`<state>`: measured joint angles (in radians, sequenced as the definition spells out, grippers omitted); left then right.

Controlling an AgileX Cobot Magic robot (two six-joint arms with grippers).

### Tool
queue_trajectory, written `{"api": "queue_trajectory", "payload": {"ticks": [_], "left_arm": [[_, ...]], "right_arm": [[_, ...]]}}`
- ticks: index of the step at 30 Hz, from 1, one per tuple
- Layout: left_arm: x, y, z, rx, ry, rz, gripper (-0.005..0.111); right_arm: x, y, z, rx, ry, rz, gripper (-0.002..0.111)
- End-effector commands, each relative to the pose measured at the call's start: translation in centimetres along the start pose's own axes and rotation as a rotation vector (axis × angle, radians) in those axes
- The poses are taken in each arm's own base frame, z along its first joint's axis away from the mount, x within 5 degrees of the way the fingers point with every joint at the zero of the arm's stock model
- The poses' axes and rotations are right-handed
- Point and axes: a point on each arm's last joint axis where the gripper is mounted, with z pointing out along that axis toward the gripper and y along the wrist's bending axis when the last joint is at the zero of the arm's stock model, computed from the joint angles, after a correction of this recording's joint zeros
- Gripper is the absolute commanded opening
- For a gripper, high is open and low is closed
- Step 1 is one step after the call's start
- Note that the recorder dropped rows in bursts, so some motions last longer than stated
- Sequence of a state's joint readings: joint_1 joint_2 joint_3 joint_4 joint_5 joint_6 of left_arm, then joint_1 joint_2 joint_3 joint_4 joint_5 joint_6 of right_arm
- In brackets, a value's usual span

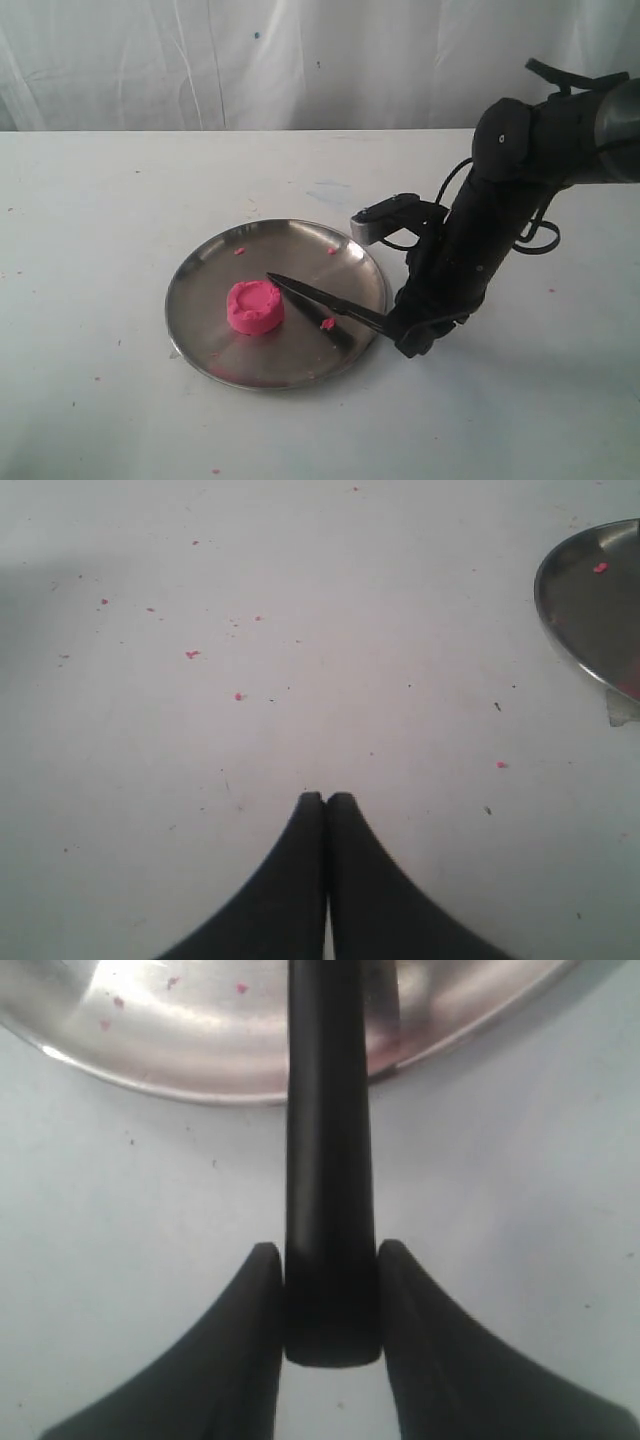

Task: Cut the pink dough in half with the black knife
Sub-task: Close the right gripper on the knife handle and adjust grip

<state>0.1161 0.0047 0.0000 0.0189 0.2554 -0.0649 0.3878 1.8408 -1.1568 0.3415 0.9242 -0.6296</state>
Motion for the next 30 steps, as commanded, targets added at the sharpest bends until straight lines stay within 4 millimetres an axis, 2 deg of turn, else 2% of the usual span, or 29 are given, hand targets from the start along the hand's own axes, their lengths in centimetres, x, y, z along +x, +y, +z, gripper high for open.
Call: {"api": "queue_trajectory", "payload": {"ticks": [1,8,15,20,23,27,29,30], "left_arm": [[0.0,-0.1,0.0,0.008,-0.006,-0.012,0.000],[0.0,-0.1,0.0,0.008,-0.006,-0.012,0.000],[0.0,-0.1,0.0,0.008,-0.006,-0.012,0.000],[0.0,-0.1,0.0,0.008,-0.006,-0.012,0.000],[0.0,-0.1,0.0,0.008,-0.006,-0.012,0.000],[0.0,-0.1,0.0,0.008,-0.006,-0.012,0.000],[0.0,-0.1,0.0,0.008,-0.006,-0.012,0.000],[0.0,-0.1,0.0,0.008,-0.006,-0.012,0.000]], "right_arm": [[-0.2,0.0,-0.1,0.006,-0.019,0.007,0.023],[-0.2,-0.4,1.6,-0.023,0.016,0.033,0.032],[-0.2,-0.5,1.7,-0.023,0.016,0.034,0.041],[-0.4,-0.5,1.5,-0.016,0.005,0.032,0.042],[-1.0,-0.5,0.7,0.005,-0.037,0.023,0.042],[-1.5,0.0,-1.6,0.006,-0.065,-0.002,0.042],[-1.6,1.0,-4.9,0.031,-0.129,-0.033,0.041],[-1.6,1.2,-5.6,0.043,-0.150,-0.041,0.041]]}}
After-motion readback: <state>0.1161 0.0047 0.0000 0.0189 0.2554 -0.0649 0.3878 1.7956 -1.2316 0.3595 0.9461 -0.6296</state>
